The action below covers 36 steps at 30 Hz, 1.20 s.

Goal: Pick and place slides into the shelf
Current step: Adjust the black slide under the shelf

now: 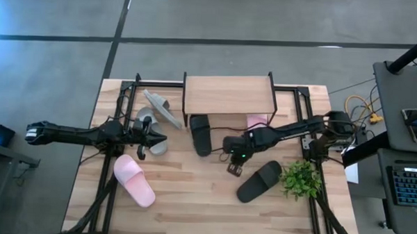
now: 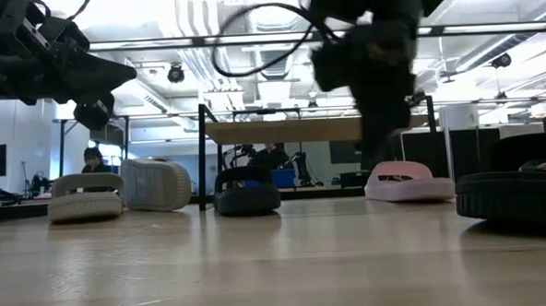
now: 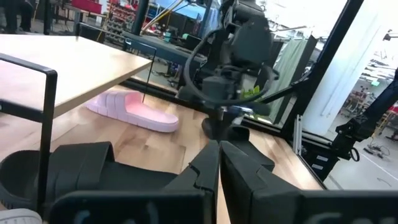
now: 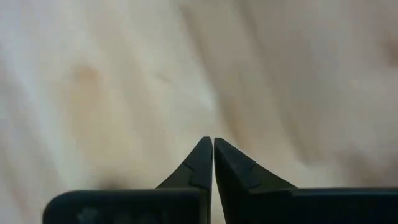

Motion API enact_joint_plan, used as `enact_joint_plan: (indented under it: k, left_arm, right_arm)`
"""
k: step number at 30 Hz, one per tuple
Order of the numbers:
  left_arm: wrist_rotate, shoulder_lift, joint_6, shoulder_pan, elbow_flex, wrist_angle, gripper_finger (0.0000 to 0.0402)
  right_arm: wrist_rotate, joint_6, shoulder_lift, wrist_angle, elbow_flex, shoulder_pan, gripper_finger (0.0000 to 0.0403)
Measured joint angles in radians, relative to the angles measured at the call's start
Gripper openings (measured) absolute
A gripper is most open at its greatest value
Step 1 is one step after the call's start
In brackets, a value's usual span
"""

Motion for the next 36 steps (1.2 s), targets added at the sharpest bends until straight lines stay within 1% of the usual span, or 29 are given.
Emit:
enact_joint_plan:
  k: [1,4,6,7,8,11,12,16,20,21,22,23,24,26,28,30,31,32,34,36]
  left_arm:
    - [0.000,0.000,-0.027,0.000,0.000,0.000,0.0000]
    - [0.019,0.002,-0.159,0.000,0.000,-0.007,0.0000]
    - [0.058,0.011,-0.200,0.000,0.000,-0.019,0.0000]
    - [0.061,0.016,-0.201,0.000,0.000,0.005,0.0000]
    - [0.056,0.020,-0.201,0.000,0.000,0.045,0.0000]
    - [-0.018,0.022,-0.200,0.002,0.003,0.249,0.0000]
    - [-0.028,0.021,-0.196,0.002,0.006,0.308,0.0000]
    - [-0.038,0.030,-0.213,0.002,0.042,0.452,0.0000]
    - [-0.071,0.066,-0.224,0.002,0.094,0.709,0.0000]
    - [-0.070,0.082,-0.216,0.002,0.117,0.735,0.0000]
    - [-0.062,0.099,-0.207,0.002,0.148,0.727,0.0000]
    - [-0.039,0.113,-0.204,0.002,0.183,0.675,0.0000]
    - [-0.016,0.128,-0.202,0.001,0.228,0.569,0.0000]
    - [0.013,0.169,-0.200,0.000,0.345,0.250,0.0000]
    - [0.030,0.238,-0.164,-0.006,0.483,-0.129,0.0000]
    - [0.032,0.344,-0.100,-0.014,0.600,-0.394,0.0000]
    - [0.033,0.391,-0.083,-0.018,0.645,-0.484,0.0000]
    - [0.039,0.434,-0.071,-0.023,0.681,-0.536,0.0000]
    - [0.076,0.534,-0.066,-0.042,0.734,-0.541,0.0000]
    - [0.090,0.629,-0.066,-0.071,0.771,-0.548,0.0000]
  right_arm:
    - [-0.018,0.017,0.015,0.033,0.007,-0.002,0.0009]
    - [-0.009,0.064,0.067,0.055,0.029,-0.004,0.0009]
    - [-0.006,0.087,0.080,0.060,0.051,-0.005,0.0009]
    - [0.003,0.100,0.080,0.062,0.062,-0.004,0.0009]
    - [0.013,0.106,0.077,0.061,0.071,-0.004,0.0009]
    - [0.048,0.113,0.048,0.058,0.091,-0.003,0.0009]
    - [0.062,0.118,0.032,0.059,0.097,-0.003,0.0009]
    - [0.115,0.134,-0.030,0.055,0.109,-0.004,0.0009]
    - [0.169,0.169,-0.093,0.044,0.107,-0.004,0.0009]
    - [0.184,0.170,-0.112,0.035,0.107,-0.004,0.0009]
    - [0.202,0.170,-0.132,0.031,0.107,-0.004,0.0009]
    - [0.215,0.170,-0.150,0.033,0.107,-0.004,0.0009]
    - [0.225,0.170,-0.170,0.031,0.107,-0.004,0.0009]
    - [0.236,0.160,-0.211,0.022,0.106,-0.004,0.0009]
    - [0.266,0.154,-0.257,0.005,0.107,-0.003,0.0009]
    - [0.309,0.150,-0.300,-0.049,0.107,0.000,0.0009]
    - [0.335,0.147,-0.324,-0.074,0.107,0.002,0.0009]
    - [0.369,0.146,-0.346,-0.115,0.106,0.004,0.0009]
    - [0.433,0.148,-0.388,-0.182,0.106,0.013,0.0009]
    - [0.490,0.152,-0.434,-0.235,0.103,0.019,0.0009]
